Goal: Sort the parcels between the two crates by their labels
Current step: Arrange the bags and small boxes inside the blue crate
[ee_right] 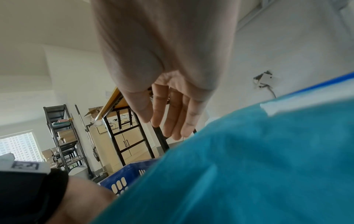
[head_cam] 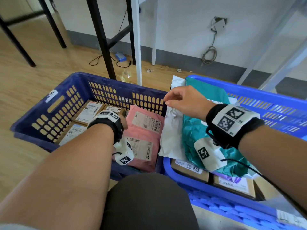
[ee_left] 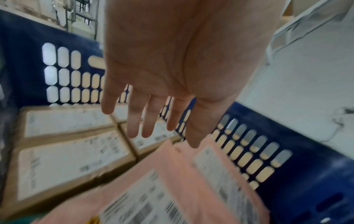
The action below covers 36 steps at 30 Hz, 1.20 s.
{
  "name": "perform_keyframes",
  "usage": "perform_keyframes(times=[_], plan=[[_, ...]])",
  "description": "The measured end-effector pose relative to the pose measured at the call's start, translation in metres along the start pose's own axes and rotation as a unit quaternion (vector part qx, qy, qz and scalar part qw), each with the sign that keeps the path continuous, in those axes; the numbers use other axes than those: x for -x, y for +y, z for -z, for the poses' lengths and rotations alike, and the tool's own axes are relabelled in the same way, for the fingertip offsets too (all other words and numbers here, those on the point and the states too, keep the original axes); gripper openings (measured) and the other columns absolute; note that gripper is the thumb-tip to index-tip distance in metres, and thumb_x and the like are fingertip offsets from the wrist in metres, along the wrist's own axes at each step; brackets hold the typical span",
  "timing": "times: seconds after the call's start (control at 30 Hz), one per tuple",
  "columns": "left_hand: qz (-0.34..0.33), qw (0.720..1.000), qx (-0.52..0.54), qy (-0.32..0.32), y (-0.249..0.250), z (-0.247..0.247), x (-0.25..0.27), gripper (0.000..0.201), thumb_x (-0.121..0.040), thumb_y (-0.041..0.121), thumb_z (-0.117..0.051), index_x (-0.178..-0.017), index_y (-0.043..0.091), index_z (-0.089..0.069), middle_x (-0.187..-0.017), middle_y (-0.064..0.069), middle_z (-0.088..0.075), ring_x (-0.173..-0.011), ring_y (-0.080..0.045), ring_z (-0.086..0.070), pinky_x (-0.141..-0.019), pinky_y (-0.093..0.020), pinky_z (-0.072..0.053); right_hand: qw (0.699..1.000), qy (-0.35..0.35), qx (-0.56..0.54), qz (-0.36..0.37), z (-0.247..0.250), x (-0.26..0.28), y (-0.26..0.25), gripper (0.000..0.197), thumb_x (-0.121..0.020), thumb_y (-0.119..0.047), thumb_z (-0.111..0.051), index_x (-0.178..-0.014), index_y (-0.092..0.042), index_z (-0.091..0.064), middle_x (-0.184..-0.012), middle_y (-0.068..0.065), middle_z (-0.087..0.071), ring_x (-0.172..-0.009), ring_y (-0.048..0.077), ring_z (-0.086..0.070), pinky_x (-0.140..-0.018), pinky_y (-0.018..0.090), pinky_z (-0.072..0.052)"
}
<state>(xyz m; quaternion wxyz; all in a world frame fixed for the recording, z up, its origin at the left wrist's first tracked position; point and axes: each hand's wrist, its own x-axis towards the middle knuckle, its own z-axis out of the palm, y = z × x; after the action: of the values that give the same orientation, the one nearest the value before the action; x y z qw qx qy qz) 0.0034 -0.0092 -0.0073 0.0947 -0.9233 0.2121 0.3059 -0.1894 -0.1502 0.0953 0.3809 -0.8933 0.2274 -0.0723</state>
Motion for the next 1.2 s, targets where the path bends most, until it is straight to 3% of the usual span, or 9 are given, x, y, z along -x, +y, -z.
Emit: perform_keyframes(times=[0.07,0.17,0.33,0.4,0.47,0.6,0.73,0.87,1.2], plan=[[-0.025,0.998,-0.053,0.014,0.004,0.020,0.005,0.049,-0.083,0.041,-0.065,-0.127,0.020,-0.056,-0.126,-0.007,-0.058,-0.106,-0.026,-0.056,-0.091,-0.034,-0.048,1.000,0.015,0.020,0.018,0.012,0.006,-0.002,0.010,-0.088,-0.016,-0.063,-0.093,-0.022,-0.069,-0.090,-0.006,-0.068,-0.086,0.010,-0.063,-0.081,0.022,-0.050],[-0.061,0.991,-0.106,0.050,0.021,0.050,0.017,0.032,-0.078,0.042,-0.068,-0.103,0.021,-0.063,-0.085,-0.003,-0.059,-0.082,-0.023,-0.058,-0.075,-0.030,-0.050,0.997,0.041,0.065,0.028,0.033,0.017,0.002,0.012,-0.087,-0.013,-0.061,-0.093,-0.019,-0.069,-0.093,-0.002,-0.069,-0.088,0.013,-0.064,-0.085,0.024,-0.050],[-0.119,0.986,-0.068,0.098,0.097,0.090,0.012,0.068,-0.027,0.054,-0.083,-0.074,0.010,-0.060,-0.068,-0.010,-0.057,-0.063,-0.023,-0.058,-0.080,-0.037,-0.054,0.982,0.089,0.165,0.004,0.077,0.050,0.023,0.018,-0.086,-0.011,-0.059,-0.102,-0.013,-0.068,-0.099,0.000,-0.068,-0.092,0.016,-0.062,-0.082,0.022,-0.043],[-0.170,0.969,-0.074,0.162,0.125,0.102,0.078,0.027,-0.061,0.032,-0.069,-0.069,0.012,-0.054,-0.069,-0.010,-0.059,-0.067,-0.026,-0.062,-0.076,-0.041,-0.055,0.975,0.105,0.193,-0.017,0.095,0.067,0.038,0.020,-0.086,-0.011,-0.060,-0.104,-0.012,-0.068,-0.102,0.003,-0.068,-0.097,0.021,-0.063,-0.088,0.028,-0.046],[-0.238,0.946,-0.039,0.218,0.151,0.105,0.136,0.012,-0.069,0.022,-0.056,-0.068,0.010,-0.051,-0.069,-0.007,-0.061,-0.068,-0.027,-0.065,-0.070,-0.036,-0.055,0.970,0.122,0.207,-0.048,0.110,0.085,0.057,0.021,-0.085,-0.011,-0.060,-0.105,-0.011,-0.068,-0.105,0.005,-0.069,-0.101,0.025,-0.063,-0.090,0.032,-0.046],[-0.337,0.916,0.012,0.216,0.210,0.085,0.208,0.012,-0.082,0.021,-0.056,-0.081,0.010,-0.053,-0.080,-0.008,-0.060,-0.077,-0.027,-0.062,-0.065,-0.029,-0.044,0.952,0.128,0.242,-0.134,0.137,0.128,0.098,0.023,-0.085,-0.013,-0.058,-0.106,-0.012,-0.066,-0.110,0.007,-0.067,-0.106,0.029,-0.060,-0.089,0.033,-0.045],[-0.397,0.896,0.033,0.196,0.269,0.049,0.227,0.039,-0.084,0.022,-0.059,-0.122,0.011,-0.058,-0.123,-0.012,-0.062,-0.113,-0.031,-0.059,-0.094,-0.037,-0.049,0.927,0.105,0.286,-0.220,0.167,0.174,0.141,0.026,-0.086,-0.019,-0.056,-0.111,-0.018,-0.063,-0.116,0.007,-0.064,-0.109,0.027,-0.059,-0.090,0.034,-0.046],[-0.424,0.891,0.002,0.162,0.312,0.019,0.237,0.036,-0.088,0.023,-0.057,-0.122,0.011,-0.057,-0.118,-0.012,-0.063,-0.107,-0.031,-0.060,-0.088,-0.036,-0.051,0.906,0.107,0.297,-0.280,0.190,0.214,0.184,0.026,-0.083,-0.020,-0.056,-0.108,-0.022,-0.063,-0.118,0.005,-0.064,-0.110,0.026,-0.060,-0.093,0.034,-0.047],[-0.422,0.900,-0.021,0.108,0.378,-0.030,0.226,0.042,-0.089,0.029,-0.056,-0.129,0.018,-0.051,-0.131,-0.007,-0.053,-0.123,-0.029,-0.050,-0.105,-0.045,-0.035,0.866,0.021,0.303,-0.397,0.181,0.240,0.270,0.033,-0.091,-0.025,-0.055,-0.122,-0.017,-0.057,-0.126,0.005,-0.059,-0.118,0.025,-0.055,-0.089,0.028,-0.043]])
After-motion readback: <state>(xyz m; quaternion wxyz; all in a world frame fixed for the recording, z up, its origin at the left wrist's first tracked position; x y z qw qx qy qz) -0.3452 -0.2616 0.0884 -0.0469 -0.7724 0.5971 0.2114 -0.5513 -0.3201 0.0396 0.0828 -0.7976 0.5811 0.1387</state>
